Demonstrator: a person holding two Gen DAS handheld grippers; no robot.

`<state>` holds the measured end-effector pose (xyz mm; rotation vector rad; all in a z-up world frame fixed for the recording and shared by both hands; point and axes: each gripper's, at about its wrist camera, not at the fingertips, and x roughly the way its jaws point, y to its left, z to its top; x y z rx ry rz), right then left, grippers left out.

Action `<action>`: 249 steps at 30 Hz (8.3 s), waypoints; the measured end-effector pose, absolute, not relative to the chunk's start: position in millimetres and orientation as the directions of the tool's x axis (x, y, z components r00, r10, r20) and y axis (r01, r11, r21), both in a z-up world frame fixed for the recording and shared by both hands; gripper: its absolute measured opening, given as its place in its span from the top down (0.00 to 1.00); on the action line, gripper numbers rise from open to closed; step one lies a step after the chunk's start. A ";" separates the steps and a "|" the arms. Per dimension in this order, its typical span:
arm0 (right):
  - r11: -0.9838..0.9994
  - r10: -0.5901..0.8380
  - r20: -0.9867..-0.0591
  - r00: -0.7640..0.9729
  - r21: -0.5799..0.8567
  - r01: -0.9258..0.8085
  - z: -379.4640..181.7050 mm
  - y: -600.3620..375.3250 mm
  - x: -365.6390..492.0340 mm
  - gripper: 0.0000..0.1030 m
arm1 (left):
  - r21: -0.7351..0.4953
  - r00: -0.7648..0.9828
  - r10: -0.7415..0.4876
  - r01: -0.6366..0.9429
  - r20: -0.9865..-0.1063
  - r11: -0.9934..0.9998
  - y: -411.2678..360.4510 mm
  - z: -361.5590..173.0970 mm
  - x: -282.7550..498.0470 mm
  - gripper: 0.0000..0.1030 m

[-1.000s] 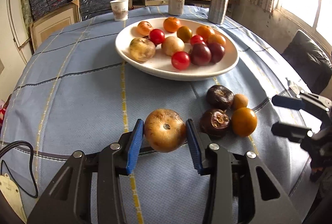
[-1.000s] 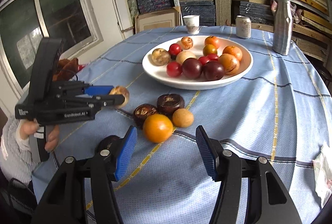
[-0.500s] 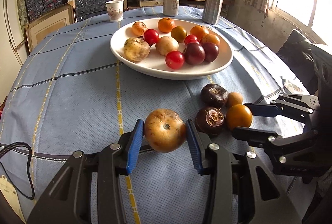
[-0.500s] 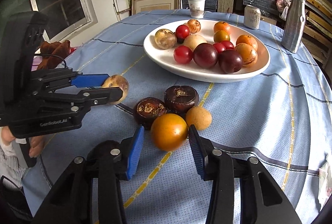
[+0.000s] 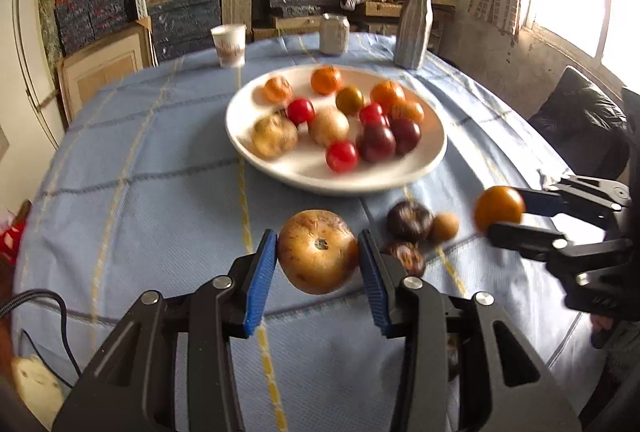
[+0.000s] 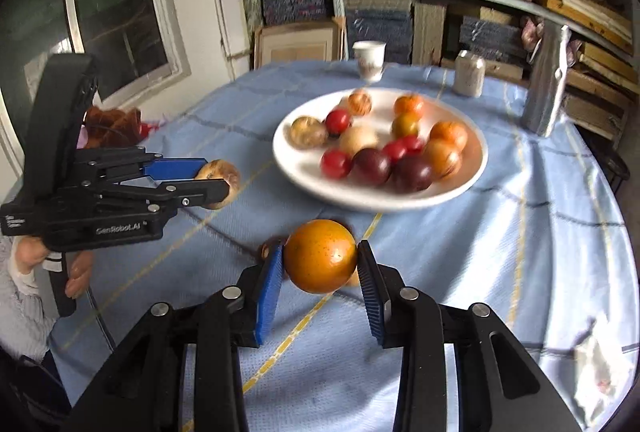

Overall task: Organize fruits
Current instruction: 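Release the tan-brown fruit on the plate with the left tool while the right tool releases the orange, then grasp a dark brown round fruit from the table with the left tool, then hold the dark brown fruit in the left tool while the right tool grasps a small tan fruit, then release the dark brown fruit on the plate with the left tool while the right tool releases the tan fruit, then move both open tools back toward the last dark brown fruits on the table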

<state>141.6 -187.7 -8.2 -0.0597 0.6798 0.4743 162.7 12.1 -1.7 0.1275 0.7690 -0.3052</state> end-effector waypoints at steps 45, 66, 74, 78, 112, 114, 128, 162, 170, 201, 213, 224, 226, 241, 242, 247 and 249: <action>0.913 0.406 -0.457 0.792 0.160 -0.376 66.0 -217.3 194.3 0.47 | -0.022 0.708 -0.239 0.301 -0.665 0.953 -1.3 26.4 194.0 0.43; 0.907 0.414 -0.478 0.775 0.292 -0.304 -20.4 -246.2 127.8 0.30 | -0.013 0.600 -0.292 0.425 -0.745 0.905 -41.2 -37.4 97.0 0.29; 0.902 0.420 -0.467 0.778 0.309 -0.301 -25.9 -250.3 126.3 0.27 | -0.011 0.538 -0.281 0.450 -0.795 0.893 -50.3 -49.3 103.9 0.29; 0.902 0.420 -0.468 0.777 0.309 -0.301 -25.9 -250.4 127.2 0.27 | -0.011 0.529 -0.276 0.449 -0.803 0.894 -50.2 -50.7 104.7 0.34; 0.889 0.358 -0.730 0.582 0.077 -0.451 -61.7 -176.3 179.7 0.65 | -0.067 0.607 -0.239 0.292 -0.758 0.954 18.4 -45.7 149.5 0.58; 0.889 0.370 -0.729 0.577 0.096 -0.448 -62.6 -177.8 182.5 0.66 | -0.068 0.603 -0.238 0.291 -0.761 0.954 17.8 -46.8 150.3 0.58; 0.895 0.374 -0.729 0.574 0.120 -0.430 -64.4 -182.3 187.9 0.71 | -0.039 0.604 -0.217 0.293 -0.767 0.955 13.7 -48.4 150.9 0.58; 0.940 0.328 -0.518 0.790 0.100 -0.325 28.8 -227.7 205.7 0.71 | 0.166 0.793 -0.092 0.236 -0.603 0.957 -32.0 25.4 205.2 0.59; 0.954 0.291 -0.529 0.797 0.101 -0.282 41.7 -225.5 275.9 0.71 | 0.084 0.766 -0.110 0.210 -0.634 0.974 -33.2 42.6 295.5 0.59; 0.945 0.325 -0.540 0.776 0.161 -0.284 30.6 -206.4 274.0 0.38 | 0.017 0.769 -0.111 0.157 -0.629 0.987 -14.5 31.8 280.3 0.18; 0.932 0.362 -0.420 0.832 0.171 -0.320 41.5 -211.0 159.2 0.26 | 0.043 0.805 -0.112 0.169 -0.583 0.985 -19.9 17.4 168.7 0.10; 0.950 0.296 -0.429 0.853 0.227 -0.216 -3.2 -239.5 148.7 0.16 | 0.038 0.751 -0.129 0.200 -0.648 0.979 -22.1 -15.7 149.6 0.07; 0.947 0.299 -0.445 0.844 0.246 -0.205 -9.1 -245.0 150.8 0.16 | 0.025 0.727 -0.144 0.217 -0.672 0.976 -20.0 -22.3 147.9 0.07; 0.946 0.278 -0.438 0.855 0.278 -0.166 -15.1 -257.6 148.2 0.06 | 0.104 0.626 -0.152 0.354 -0.765 0.929 -56.0 -46.9 151.3 0.07; 0.946 0.277 -0.440 0.854 0.280 -0.163 -15.3 -258.3 148.7 0.06 | 0.109 0.626 -0.145 0.348 -0.766 0.931 -56.5 -47.5 153.7 0.07; 0.945 0.276 -0.441 0.854 0.287 -0.158 -16.5 -261.0 149.6 0.06 | 0.137 0.624 -0.083 0.296 -0.777 0.945 -42.8 -52.1 169.5 0.06; 0.945 0.275 -0.441 0.854 0.289 -0.155 -17.5 -262.2 149.9 0.06 | 0.159 0.645 -0.042 0.250 -0.763 0.955 -27.7 -50.4 173.2 0.06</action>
